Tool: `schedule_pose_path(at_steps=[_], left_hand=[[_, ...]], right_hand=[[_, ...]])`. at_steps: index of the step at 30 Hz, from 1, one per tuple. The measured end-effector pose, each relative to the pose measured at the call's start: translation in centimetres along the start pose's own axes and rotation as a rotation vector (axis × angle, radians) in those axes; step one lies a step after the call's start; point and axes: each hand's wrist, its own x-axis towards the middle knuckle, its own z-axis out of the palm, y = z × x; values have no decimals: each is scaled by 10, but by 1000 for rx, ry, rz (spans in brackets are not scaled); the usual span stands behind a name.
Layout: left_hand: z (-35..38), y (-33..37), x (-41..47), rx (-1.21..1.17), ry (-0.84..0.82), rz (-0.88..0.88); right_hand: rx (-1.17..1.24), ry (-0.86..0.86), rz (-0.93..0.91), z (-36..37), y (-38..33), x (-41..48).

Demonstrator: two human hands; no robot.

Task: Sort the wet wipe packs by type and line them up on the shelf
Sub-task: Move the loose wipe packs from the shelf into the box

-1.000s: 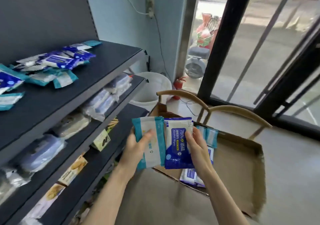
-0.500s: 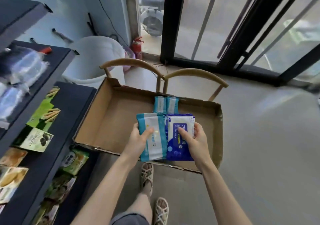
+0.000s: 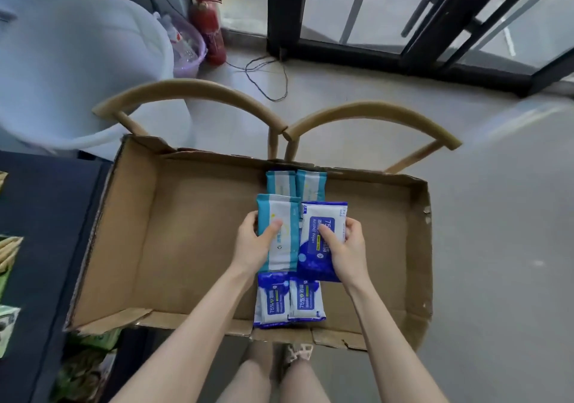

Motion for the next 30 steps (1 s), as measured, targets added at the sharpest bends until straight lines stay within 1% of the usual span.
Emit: schedule_pose_path(at_steps=[3,9,14,16,18,19,20,21,24,30], left_hand=[[9,-14,54,51,29,-19],[28,-42,141,49,53,-23],[41,-57,187,24,68,12],[46,-67,199,115,100,52],[49,-83,209,289,173,98],[50,-91,213,339,194,113],[51,-97,216,364,178,118],[52,-101,218,358,132,109],[51,-107,224,181,-20,28],[51,-110,227,169,-20,54]], right_hand=[[-5,43,38,12,16,50],[-69,82,62,30,46,139],[-153,109,18,38,64,190],[-223,116,-19,43,70,203],[-381,146,-78,46,82,214],[-474,153,-113,47,87,217],[-521,141,-146,49,93,219],[-515,106,-149,49,98,220],[-397,-16,-78,49,105,224],[-423,-51,-75,44,104,228]])
